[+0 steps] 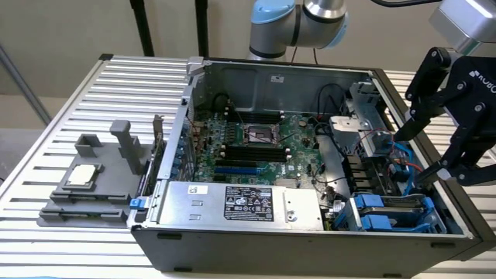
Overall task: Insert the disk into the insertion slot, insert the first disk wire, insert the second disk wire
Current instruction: 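Insert the disk into the insertion slot, then insert the first disk wire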
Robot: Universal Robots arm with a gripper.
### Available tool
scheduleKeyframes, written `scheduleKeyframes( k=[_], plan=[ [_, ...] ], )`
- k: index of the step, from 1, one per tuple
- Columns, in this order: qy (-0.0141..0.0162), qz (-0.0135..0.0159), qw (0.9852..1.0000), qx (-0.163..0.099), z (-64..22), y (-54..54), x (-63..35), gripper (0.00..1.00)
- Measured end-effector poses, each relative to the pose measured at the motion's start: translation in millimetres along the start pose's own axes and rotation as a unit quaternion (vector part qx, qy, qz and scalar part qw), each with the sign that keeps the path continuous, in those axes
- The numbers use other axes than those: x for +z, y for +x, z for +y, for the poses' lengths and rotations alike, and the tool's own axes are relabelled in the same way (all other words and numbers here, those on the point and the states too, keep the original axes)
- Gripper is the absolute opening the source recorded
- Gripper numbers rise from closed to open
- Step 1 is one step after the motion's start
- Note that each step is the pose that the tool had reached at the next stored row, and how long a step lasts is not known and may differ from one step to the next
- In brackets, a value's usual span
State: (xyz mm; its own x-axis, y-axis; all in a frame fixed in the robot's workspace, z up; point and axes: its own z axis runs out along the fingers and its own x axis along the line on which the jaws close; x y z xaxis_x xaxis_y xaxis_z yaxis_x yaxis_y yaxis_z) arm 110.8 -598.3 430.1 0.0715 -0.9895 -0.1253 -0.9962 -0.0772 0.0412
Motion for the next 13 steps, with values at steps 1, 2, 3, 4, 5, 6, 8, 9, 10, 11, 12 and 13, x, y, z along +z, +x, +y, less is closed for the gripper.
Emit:
scheduleKeyframes(
  k=[1,2,3,4,5,6,8,9,10,11,12,13],
  plan=[
    [0.0000,0.0002,1.0000,0.000,-0.8,0.0,-0.3,0.62],
    [0.0000,0.0001,1.0000,0.000,-0.9,0.0,-0.3,0.62],
    [0.0000,0.0001,1.0000,0.000,-0.9,0.0,-0.2,0.62],
    [0.0000,0.0001,1.0000,0.000,-0.9,0.0,-0.2,0.62],
    [0.0000,0.0000,1.0000,0.000,-0.9,0.0,-0.2,0.62],
    [0.0000,0.0000,1.0000,0.000,-0.9,0.0,-0.1,0.62],
    [0.0000,0.0000,1.0000,0.000,-0.9,0.0,-0.1,0.62],
    [0.0000,0.0000,1.0000,0.000,-0.9,0.0,-0.1,0.62],
    [0.0000,0.0000,1.0000,0.000,-0.9,0.0,-0.1,0.62],
    [0.0000,0.0000,1.0000,0.000,-0.9,0.0,-0.1,0.62],
    [0.0000,0.0000,1.0000,0.000,-0.9,0.0,-0.2,0.62],
    [0.0000,0.0000,1.0000,0.000,-0.9,0.0,-0.1,0.62]
  ],
)
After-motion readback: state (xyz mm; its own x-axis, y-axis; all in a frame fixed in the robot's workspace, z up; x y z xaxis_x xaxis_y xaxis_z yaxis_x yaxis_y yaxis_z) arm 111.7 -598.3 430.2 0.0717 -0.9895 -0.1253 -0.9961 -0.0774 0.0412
